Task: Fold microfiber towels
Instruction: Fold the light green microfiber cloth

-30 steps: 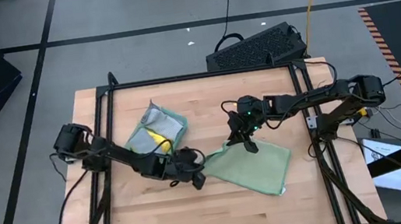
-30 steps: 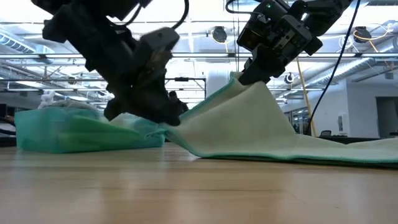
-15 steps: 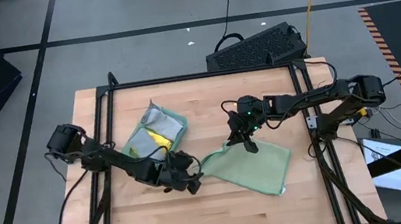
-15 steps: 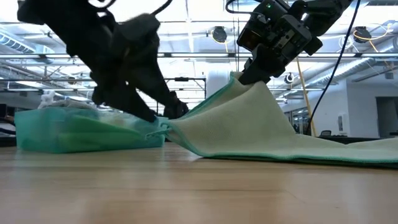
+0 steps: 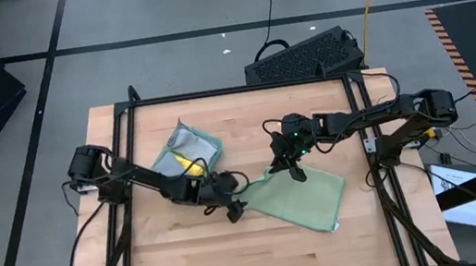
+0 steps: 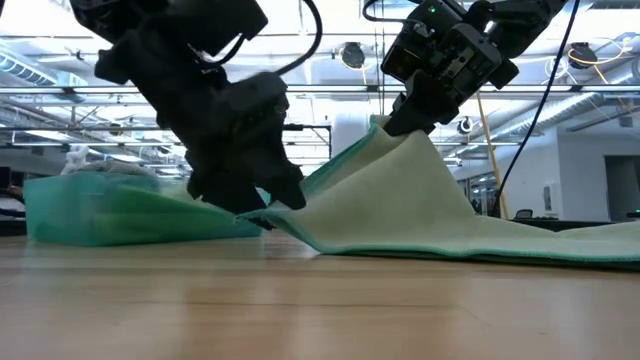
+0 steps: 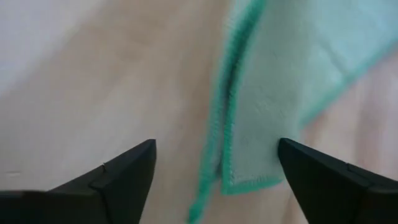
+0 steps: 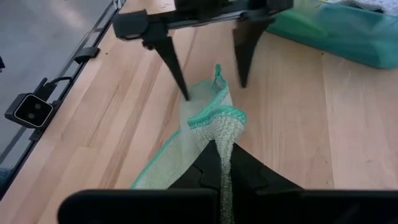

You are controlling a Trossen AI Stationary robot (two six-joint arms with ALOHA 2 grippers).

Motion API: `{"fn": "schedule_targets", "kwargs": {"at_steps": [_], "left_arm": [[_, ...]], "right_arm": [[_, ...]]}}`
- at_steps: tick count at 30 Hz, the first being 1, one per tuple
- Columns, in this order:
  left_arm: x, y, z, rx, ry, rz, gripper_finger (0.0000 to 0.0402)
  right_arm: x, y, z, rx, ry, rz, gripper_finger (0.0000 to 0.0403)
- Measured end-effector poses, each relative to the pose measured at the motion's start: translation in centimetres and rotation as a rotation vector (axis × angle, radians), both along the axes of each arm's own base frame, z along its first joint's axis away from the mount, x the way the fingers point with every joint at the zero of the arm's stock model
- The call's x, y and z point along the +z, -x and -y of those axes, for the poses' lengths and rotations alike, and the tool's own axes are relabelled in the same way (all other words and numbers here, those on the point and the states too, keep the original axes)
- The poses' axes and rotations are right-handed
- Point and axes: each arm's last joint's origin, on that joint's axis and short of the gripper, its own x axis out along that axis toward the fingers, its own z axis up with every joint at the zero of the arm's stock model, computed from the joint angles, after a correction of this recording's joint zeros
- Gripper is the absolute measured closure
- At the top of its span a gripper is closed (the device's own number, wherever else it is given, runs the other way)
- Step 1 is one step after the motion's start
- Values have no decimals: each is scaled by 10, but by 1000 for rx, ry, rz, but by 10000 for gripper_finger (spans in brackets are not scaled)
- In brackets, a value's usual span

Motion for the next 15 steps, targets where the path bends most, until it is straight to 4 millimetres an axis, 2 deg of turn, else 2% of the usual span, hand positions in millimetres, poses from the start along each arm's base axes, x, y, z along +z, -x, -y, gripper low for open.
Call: {"fn": "schedule_targets", "kwargs": {"at_steps": [4,15], "left_arm": [[0,-1,1,-109,76,-19,107],[1,-2,0,-112,82,2,288]], "right_arm": [[0,0,0,0,1,0,403],[0,0,0,3,2,1,403]]}}
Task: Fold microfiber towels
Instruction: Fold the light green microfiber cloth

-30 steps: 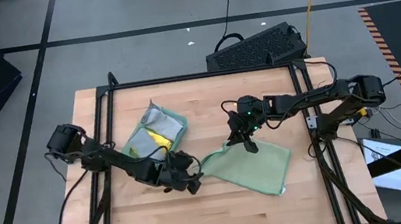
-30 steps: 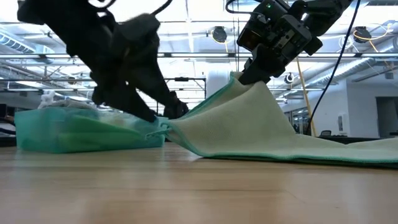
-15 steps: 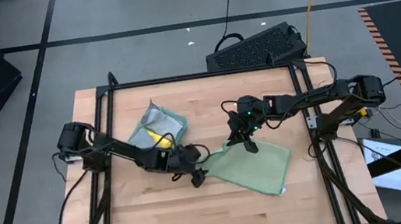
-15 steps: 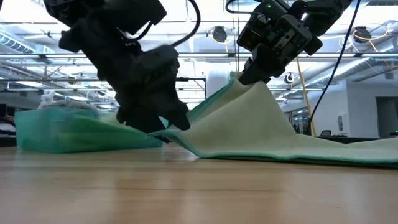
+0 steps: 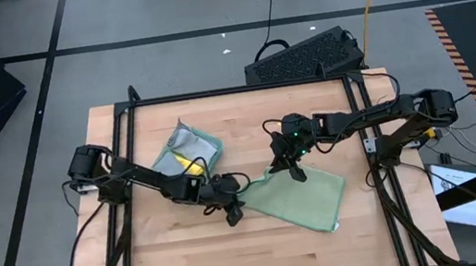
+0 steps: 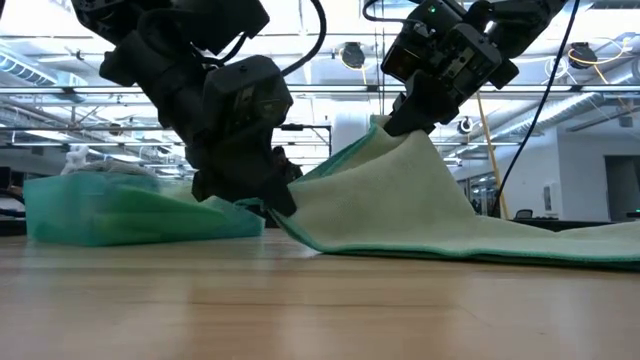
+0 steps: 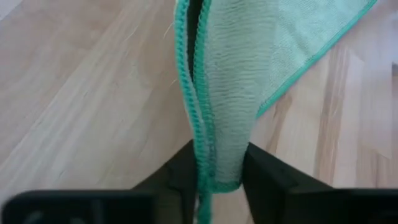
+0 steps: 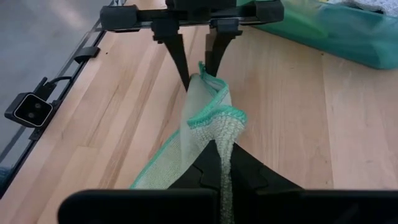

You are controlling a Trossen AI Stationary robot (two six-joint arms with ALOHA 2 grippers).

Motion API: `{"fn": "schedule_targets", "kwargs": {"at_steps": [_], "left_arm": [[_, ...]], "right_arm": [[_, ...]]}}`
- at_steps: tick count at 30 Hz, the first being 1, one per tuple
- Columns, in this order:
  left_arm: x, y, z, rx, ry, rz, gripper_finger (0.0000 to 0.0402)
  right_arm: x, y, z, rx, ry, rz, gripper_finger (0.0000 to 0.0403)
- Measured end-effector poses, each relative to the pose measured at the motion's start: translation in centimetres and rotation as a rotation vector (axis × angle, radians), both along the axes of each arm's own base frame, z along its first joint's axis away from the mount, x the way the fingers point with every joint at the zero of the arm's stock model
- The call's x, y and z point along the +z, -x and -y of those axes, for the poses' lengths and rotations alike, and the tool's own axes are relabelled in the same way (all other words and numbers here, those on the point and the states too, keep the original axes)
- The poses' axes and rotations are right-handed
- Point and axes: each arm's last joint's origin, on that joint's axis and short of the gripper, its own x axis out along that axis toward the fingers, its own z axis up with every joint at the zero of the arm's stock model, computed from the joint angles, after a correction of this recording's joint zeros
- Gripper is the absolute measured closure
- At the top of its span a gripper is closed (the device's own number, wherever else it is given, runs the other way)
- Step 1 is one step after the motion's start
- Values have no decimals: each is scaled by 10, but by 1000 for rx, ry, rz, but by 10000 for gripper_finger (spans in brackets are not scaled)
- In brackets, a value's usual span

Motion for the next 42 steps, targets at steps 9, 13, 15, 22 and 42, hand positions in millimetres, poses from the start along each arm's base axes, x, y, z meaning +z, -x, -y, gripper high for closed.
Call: {"fn": "schedule_targets", "kwargs": {"at_steps": [9,13,15,22,42], "left_arm": [[1,1,0,14,71,-18,389],[17,2,2,-5,169,32,387],[32,3,3,-15,214,83,394],[117,6,8,-57,229,309,396],[253,5,-3,-307,-8,428,395]], "right_arm": [[0,0,0,-1,-2,0,403],[6,3,0,-34,-52,-10,403],[16,6,-1,-51,-82,13,403],[87,32,-13,-84,-206,99,403],[170,63,-84,-197,-730,-84,403]]}}
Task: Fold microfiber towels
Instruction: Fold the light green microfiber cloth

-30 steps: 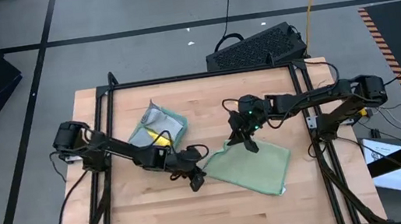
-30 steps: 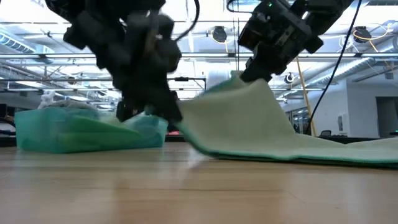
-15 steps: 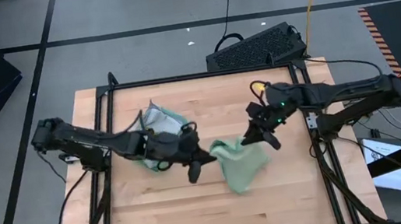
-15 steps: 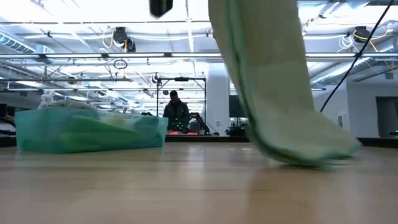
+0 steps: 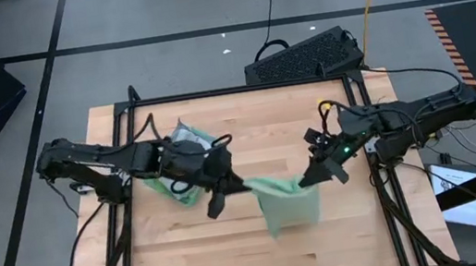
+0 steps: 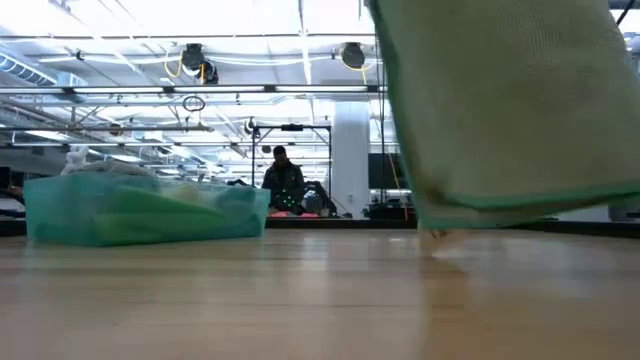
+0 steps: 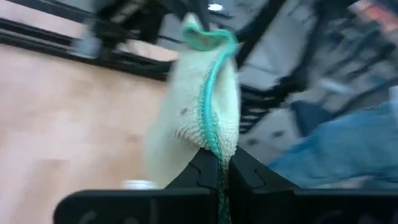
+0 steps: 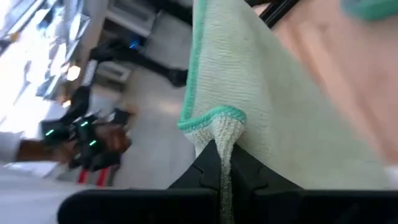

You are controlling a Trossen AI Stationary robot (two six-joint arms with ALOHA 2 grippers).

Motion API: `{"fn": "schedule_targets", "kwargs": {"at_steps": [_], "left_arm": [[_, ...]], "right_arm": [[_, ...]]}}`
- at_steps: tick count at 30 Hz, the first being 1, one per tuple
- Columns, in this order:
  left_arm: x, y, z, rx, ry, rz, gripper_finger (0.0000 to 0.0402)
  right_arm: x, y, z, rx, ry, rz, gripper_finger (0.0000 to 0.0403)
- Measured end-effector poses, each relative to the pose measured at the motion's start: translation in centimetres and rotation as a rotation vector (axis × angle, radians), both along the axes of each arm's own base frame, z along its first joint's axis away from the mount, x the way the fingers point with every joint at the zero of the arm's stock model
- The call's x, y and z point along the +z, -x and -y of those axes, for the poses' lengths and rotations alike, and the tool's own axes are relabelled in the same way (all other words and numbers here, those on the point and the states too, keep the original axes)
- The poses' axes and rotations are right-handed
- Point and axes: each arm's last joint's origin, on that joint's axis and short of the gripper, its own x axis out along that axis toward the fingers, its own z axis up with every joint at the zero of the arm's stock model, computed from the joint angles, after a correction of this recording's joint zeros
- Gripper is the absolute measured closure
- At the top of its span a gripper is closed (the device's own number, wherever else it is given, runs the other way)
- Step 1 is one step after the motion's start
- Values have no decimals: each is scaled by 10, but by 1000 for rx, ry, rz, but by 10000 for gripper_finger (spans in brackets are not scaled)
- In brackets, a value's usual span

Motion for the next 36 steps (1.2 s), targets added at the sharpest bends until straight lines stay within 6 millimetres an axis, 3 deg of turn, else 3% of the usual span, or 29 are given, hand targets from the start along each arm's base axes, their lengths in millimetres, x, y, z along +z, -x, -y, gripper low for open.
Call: {"fn": "schedule_targets", "kwargs": {"at_steps": [3,8,13,20,29,36], "left_arm": [[-9,0,-16,76,-123,-66,385],[-35,-10,-51,177,-257,-224,395],[-68,-27,-81,174,-278,-270,385],[-107,-46,-109,196,-292,-357,395],[-135,-58,-129,202,-322,-417,395],[-153,-76,-143,236,-322,-366,388]], "right_arm": [[-9,0,6,-90,79,-23,403],[-42,-2,23,-296,244,-132,403],[-80,-2,45,-453,389,-197,403],[-131,2,76,-499,574,-135,403],[-184,20,86,-576,490,1,400],[-209,36,86,-614,488,25,397]]}}
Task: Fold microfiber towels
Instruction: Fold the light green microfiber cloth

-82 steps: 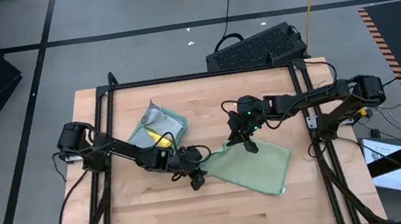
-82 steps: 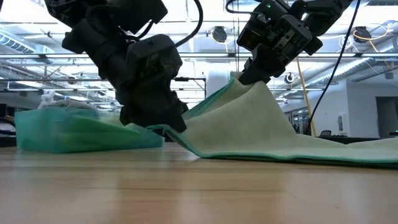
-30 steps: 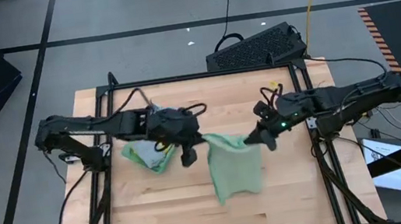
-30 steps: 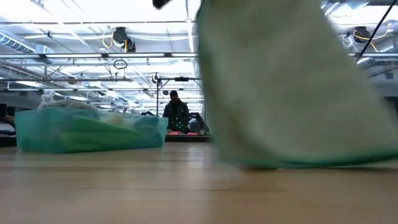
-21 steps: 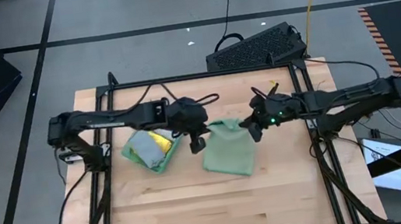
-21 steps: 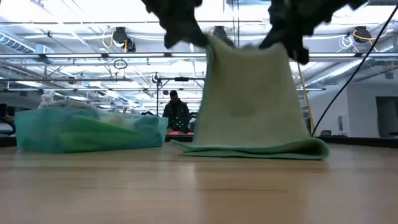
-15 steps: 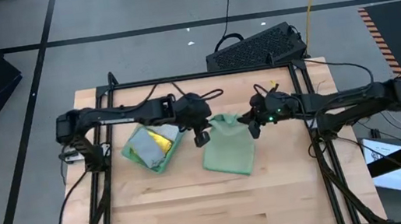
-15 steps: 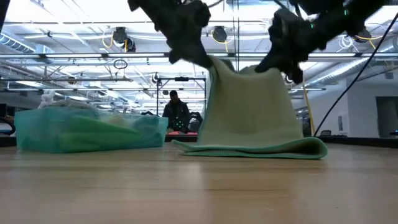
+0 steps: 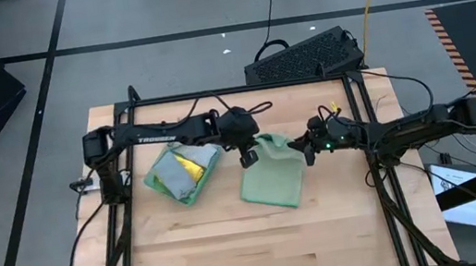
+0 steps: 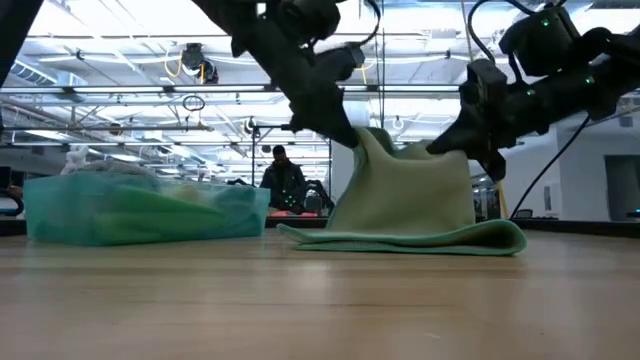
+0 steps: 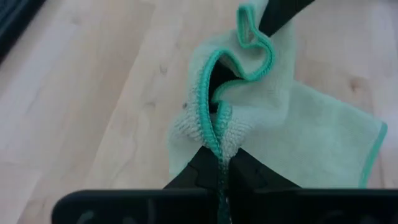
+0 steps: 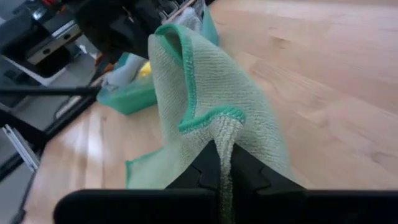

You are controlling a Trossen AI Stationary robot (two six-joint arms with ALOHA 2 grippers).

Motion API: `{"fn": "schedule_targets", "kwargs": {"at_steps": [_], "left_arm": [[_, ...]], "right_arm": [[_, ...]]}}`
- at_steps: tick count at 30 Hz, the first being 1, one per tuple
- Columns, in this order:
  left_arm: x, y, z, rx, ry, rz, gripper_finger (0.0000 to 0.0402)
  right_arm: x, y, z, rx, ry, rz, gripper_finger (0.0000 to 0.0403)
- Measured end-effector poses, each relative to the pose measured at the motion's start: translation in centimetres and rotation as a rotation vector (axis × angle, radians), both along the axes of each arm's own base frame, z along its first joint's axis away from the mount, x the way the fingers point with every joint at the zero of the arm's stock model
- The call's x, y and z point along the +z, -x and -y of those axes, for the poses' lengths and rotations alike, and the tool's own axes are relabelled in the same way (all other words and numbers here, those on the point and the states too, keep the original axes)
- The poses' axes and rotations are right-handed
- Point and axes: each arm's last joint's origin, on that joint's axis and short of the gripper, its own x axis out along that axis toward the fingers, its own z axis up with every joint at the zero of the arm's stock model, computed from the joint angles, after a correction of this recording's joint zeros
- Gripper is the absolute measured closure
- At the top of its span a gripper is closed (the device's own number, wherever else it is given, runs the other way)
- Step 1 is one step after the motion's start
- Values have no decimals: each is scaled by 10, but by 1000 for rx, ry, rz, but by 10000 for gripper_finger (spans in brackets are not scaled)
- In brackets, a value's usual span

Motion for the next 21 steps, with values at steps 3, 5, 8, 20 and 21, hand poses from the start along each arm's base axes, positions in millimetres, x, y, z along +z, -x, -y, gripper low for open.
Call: {"fn": "schedule_targets", "kwargs": {"at_steps": [3,5,8,20,21], "left_arm": [[-8,-4,-1,-16,21,1,395],[-10,-6,-1,-22,25,4,391],[-10,-6,2,-48,17,1,386],[-10,-6,6,-74,3,-3,393],[-10,-6,6,-74,3,-4,395]], "right_arm": [[-1,2,-1,53,31,-8,375],[0,2,-2,76,29,-12,349],[10,0,0,69,1,-11,303],[64,-2,15,199,158,-300,215],[64,0,17,207,182,-326,216]]}}
